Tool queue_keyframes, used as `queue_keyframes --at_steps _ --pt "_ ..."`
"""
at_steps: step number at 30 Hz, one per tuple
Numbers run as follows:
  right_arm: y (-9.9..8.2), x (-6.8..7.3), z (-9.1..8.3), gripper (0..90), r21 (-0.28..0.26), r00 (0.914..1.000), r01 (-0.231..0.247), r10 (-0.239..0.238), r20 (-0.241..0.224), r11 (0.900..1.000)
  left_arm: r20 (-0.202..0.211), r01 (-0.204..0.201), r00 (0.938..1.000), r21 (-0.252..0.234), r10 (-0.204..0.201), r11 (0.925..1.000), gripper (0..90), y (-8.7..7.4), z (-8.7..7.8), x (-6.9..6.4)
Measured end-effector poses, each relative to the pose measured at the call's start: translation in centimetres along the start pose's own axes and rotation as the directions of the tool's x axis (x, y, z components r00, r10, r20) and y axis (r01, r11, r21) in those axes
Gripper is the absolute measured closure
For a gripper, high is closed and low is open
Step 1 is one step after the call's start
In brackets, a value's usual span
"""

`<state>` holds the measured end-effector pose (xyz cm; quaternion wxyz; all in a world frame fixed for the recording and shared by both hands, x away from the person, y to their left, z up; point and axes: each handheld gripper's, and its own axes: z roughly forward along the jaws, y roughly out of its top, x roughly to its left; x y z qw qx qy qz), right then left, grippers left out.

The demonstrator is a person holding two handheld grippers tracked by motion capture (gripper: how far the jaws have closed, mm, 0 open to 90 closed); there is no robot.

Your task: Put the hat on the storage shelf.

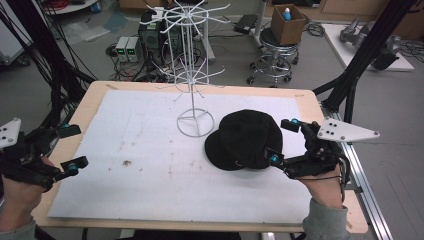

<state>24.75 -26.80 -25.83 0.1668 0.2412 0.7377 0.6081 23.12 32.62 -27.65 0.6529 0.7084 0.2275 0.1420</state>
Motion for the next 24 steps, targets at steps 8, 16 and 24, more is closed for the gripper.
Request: queue_keyframes --at_steps 8,16,24 --pt "-0.4 -0.4 0.1 3.6 0.007 0.9999 -0.009 0.009 0.009 0.9999 -0.001 0.001 1.0000 0.004 -0.001 1.0000 1.8 0.0 0.1 0.0" --pt "-0.2 -0.9 0.3 3.6 0.010 0.9999 -0.005 0.005 0.009 0.9999 -0.001 0.004 1.0000 0.016 -0.004 0.9999 1.8 -0.2 0.4 -0.1" --pt "-0.3 -3.7 2.0 3.6 0.045 0.9999 -0.006 0.005 0.016 0.9990 0.000 0.006 1.0000 0.016 -0.006 0.9999 1.8 -0.2 0.5 -0.1"
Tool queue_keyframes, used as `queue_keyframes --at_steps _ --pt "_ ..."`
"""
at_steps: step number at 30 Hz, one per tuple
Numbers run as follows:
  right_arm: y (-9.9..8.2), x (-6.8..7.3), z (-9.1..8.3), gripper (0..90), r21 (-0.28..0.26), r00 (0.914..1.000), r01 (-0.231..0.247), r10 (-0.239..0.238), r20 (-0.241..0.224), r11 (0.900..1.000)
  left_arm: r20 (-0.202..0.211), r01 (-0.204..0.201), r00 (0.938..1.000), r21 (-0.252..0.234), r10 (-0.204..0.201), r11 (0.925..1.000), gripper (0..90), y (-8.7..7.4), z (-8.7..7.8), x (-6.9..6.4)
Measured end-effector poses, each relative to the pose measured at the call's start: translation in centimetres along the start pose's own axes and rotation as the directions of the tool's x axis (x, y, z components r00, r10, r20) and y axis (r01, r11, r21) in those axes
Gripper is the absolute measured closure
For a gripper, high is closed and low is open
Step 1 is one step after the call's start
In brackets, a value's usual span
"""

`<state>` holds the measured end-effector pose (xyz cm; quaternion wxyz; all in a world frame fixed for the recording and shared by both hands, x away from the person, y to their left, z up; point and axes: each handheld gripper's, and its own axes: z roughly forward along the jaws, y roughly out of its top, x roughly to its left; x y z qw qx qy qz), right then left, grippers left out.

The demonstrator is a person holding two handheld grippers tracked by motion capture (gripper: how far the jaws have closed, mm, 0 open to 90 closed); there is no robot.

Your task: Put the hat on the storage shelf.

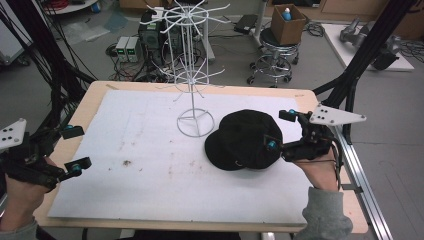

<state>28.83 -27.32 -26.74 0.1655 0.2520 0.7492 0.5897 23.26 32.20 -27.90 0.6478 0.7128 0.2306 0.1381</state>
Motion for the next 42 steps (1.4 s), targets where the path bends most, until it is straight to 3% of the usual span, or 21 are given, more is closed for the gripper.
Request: queue_keyframes --at_steps 5,10,23,33,38,42 --pt "0.0 -2.4 0.9 3.6 -0.014 0.9997 -0.026 0.026 -0.003 0.9996 0.001 0.001 1.0000 0.000 -0.001 1.0000 1.8 0.0 0.0 0.0" --pt "-0.4 -4.7 1.8 3.6 -0.015 0.9989 -0.037 0.038 0.029 0.9992 0.010 0.003 0.9999 0.007 -0.004 1.0000 1.8 0.0 0.1 0.0" --pt "-1.5 -8.5 3.2 3.6 -0.023 0.9975 -0.070 0.070 0.014 0.9973 0.003 0.010 0.9999 0.014 -0.010 0.9998 1.8 -0.2 -0.2 0.1" --pt "-2.3 -9.6 5.1 3.6 0.042 0.9971 -0.076 0.077 -0.004 0.9962 -0.006 0.015 0.9999 0.007 -0.015 0.9999 1.7 -0.3 -0.8 0.0" --pt "-2.7 -9.8 5.6 3.7 0.060 0.9964 -0.057 0.061 -0.060 0.9965 -0.010 0.024 0.9997 0.003 -0.024 0.9997 1.8 -0.5 -1.1 0.0" --pt "-3.3 -10.1 6.2 3.7 0.103 0.9961 -0.041 0.049 -0.073 0.9938 -0.015 0.026 0.9995 0.005 -0.026 0.9997 1.8 -0.6 -1.2 0.0"
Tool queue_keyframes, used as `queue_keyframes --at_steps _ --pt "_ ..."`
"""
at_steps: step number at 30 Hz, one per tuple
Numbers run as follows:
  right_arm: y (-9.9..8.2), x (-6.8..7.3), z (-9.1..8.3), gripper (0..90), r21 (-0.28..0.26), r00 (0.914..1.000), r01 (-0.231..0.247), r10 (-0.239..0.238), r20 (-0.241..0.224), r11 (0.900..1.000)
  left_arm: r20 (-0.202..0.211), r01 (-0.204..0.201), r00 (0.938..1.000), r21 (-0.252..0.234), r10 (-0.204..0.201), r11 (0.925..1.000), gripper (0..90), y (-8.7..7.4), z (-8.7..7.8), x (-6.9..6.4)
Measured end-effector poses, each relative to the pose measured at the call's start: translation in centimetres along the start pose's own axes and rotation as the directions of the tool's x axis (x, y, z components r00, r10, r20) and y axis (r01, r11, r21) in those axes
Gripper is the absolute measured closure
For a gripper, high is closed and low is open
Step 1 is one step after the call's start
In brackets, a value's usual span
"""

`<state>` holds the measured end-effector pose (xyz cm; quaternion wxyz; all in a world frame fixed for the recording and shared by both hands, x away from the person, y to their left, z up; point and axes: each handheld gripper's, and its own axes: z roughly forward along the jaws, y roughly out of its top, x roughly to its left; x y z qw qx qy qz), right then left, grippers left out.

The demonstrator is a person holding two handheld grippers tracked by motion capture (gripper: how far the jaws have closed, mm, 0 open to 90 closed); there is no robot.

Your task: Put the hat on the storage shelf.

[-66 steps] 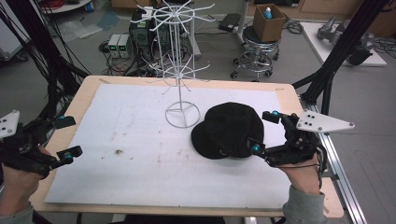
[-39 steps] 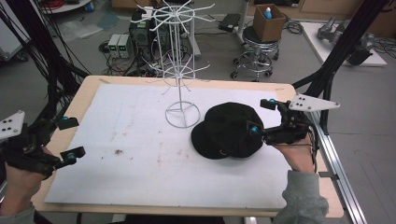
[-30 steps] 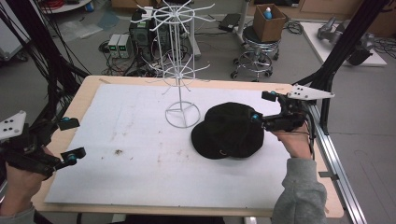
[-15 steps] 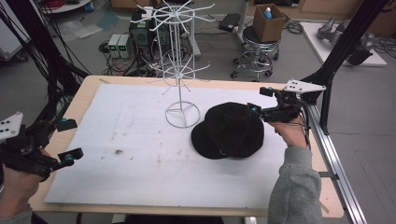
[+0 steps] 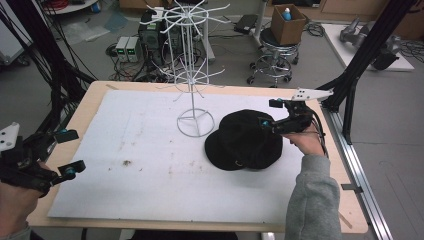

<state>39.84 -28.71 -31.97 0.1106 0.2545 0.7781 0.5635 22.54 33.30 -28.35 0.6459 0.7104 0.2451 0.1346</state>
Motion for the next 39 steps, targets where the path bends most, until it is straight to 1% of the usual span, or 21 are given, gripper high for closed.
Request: queue_keyframes --at_steps 3,5,7,9,11,14,18,21,27,32,37,39 --pt "-0.4 -0.5 0.3 3.6 0.026 0.9999 -0.008 0.008 0.009 0.9996 -0.005 0.003 1.0000 0.005 -0.003 1.0000 1.7 -0.1 0.0 0.0" --pt "-0.8 -1.0 0.5 3.6 0.034 0.9999 -0.012 0.011 0.012 0.9994 -0.007 0.005 1.0000 0.005 -0.004 1.0000 1.7 -0.2 -0.1 0.0" --pt "-1.1 -1.2 0.6 3.6 0.039 0.9996 -0.025 0.024 0.016 0.9989 -0.013 0.004 0.9999 0.012 -0.004 0.9999 1.7 -0.2 -0.1 0.0" --pt "-1.4 -1.6 0.7 3.6 0.041 0.9990 -0.035 0.034 0.030 0.9985 -0.014 0.006 0.9999 0.013 -0.006 0.9999 1.8 -0.3 -0.1 0.1" --pt "-1.8 -1.8 0.9 3.6 0.051 0.9991 -0.036 0.034 0.026 0.9980 -0.016 0.008 0.9998 0.014 -0.008 0.9999 1.7 -0.4 -0.1 0.1" --pt "-2.7 -2.2 1.1 3.6 0.068 0.9987 -0.040 0.038 0.033 0.9969 -0.014 0.009 0.9999 0.017 -0.009 0.9998 1.7 -0.4 -0.1 0.1" --pt "-3.7 -2.8 1.3 3.6 0.131 0.9954 -0.092 0.088 0.037 0.9871 -0.022 0.002 0.9997 0.025 -0.002 0.9997 1.8 -0.5 0.0 0.0" --pt "-4.2 -3.0 1.6 3.6 0.162 0.9946 -0.095 0.087 0.056 0.9821 -0.022 0.002 0.9998 0.022 -0.002 0.9998 1.8 -0.6 0.1 0.0" --pt "-5.0 -3.8 2.5 3.6 0.216 0.9896 -0.134 0.119 0.081 0.9672 -0.023 0.005 0.9997 0.025 -0.005 0.9997 1.7 -0.7 0.0 0.1" --pt "-5.4 -4.2 2.8 3.6 0.235 0.9873 -0.144 0.123 0.100 0.9614 -0.025 0.011 0.9996 0.024 -0.010 0.9996 1.8 -0.8 -0.1 0.2" --pt "-5.6 -4.4 3.0 3.7 0.234 0.9874 -0.140 0.119 0.105 0.9621 -0.030 0.011 0.9995 0.029 -0.010 0.9995 1.7 -0.9 -0.1 0.3" --pt "-5.7 -4.5 3.2 3.7 0.236 0.9862 -0.150 0.129 0.104 0.9602 -0.028 0.013 0.9995 0.031 -0.012 0.9995 1.7 -0.9 -0.1 0.3"
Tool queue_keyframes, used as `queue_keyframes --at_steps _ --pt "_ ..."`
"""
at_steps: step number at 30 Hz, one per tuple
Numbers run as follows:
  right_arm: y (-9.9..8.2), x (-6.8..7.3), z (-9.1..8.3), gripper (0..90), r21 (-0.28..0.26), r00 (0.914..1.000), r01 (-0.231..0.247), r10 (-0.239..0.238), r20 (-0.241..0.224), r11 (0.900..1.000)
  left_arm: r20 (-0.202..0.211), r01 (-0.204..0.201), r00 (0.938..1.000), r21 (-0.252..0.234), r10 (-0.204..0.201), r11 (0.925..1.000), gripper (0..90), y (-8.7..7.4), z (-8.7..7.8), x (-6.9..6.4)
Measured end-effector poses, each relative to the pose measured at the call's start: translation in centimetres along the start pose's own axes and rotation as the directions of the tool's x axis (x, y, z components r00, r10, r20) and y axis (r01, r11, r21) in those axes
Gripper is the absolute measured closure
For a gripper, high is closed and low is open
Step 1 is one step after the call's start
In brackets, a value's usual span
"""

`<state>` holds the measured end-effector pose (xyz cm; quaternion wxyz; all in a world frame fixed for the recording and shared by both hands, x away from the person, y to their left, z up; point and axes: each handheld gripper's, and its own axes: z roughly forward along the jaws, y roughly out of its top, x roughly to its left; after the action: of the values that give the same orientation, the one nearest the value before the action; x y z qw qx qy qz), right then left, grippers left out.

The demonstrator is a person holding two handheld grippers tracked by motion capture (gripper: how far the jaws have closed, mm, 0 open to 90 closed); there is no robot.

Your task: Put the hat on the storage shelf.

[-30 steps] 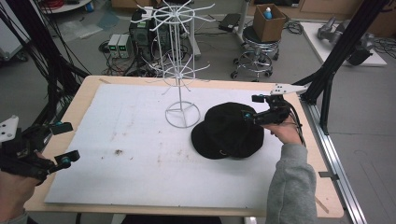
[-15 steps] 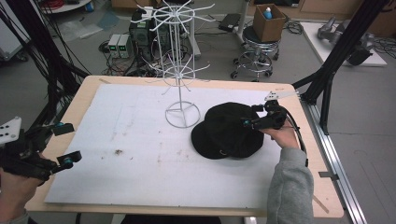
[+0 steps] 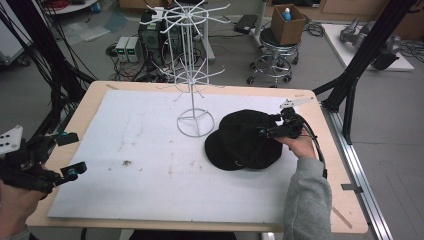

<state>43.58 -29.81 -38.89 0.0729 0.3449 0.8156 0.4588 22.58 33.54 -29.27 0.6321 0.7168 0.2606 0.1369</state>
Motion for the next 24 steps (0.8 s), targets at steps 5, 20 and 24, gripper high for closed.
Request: queue_keyframes --at_steps 5,20,24 --pt "-0.37 -0.48 0.30 4.3 0.021 0.9995 -0.032 0.032 -0.003 0.9993 -0.003 0.001 1.0000 0.001 -0.001 1.0000 1.8 -0.08 -0.05 0.05" --pt "-0.56 -0.57 0.80 20.3 0.052 0.9988 -0.043 0.045 -0.020 0.9977 0.003 0.025 0.9997 -0.020 -0.025 0.9995 1.8 -0.18 -0.70 0.62" --pt "-0.59 -0.54 0.92 26.1 0.060 0.9990 -0.038 0.040 -0.022 0.9975 -0.001 0.030 0.9996 -0.022 -0.030 0.9993 1.7 -0.20 -0.83 0.66"
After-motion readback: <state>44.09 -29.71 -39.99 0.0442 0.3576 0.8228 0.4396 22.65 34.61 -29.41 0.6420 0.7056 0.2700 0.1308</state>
